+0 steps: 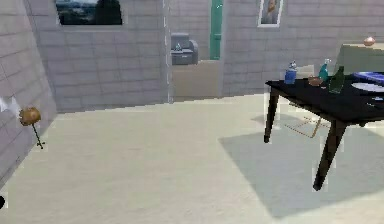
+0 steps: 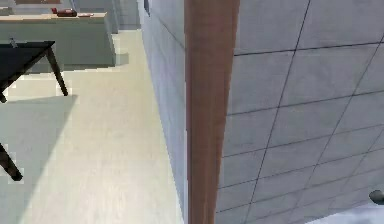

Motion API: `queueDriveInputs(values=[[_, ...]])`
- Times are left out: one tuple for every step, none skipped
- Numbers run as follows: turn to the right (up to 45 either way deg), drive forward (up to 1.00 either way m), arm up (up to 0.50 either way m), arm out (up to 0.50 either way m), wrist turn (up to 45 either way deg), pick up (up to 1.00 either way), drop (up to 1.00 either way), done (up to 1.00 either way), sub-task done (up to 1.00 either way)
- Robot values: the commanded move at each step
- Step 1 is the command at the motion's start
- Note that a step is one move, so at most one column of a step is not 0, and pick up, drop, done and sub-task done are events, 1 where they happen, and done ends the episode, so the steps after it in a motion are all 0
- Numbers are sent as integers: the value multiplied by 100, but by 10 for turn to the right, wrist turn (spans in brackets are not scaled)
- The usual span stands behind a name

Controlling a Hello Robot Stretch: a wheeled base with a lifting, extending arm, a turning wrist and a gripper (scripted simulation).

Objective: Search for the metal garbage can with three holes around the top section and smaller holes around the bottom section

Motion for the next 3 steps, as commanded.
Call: queueDriveInputs(values=[[390,0,0,0,0,0,0,0,0],[0,5,0,0,0,0,0,0,0],[-360,0,0,0,0,0,0,0,0]])
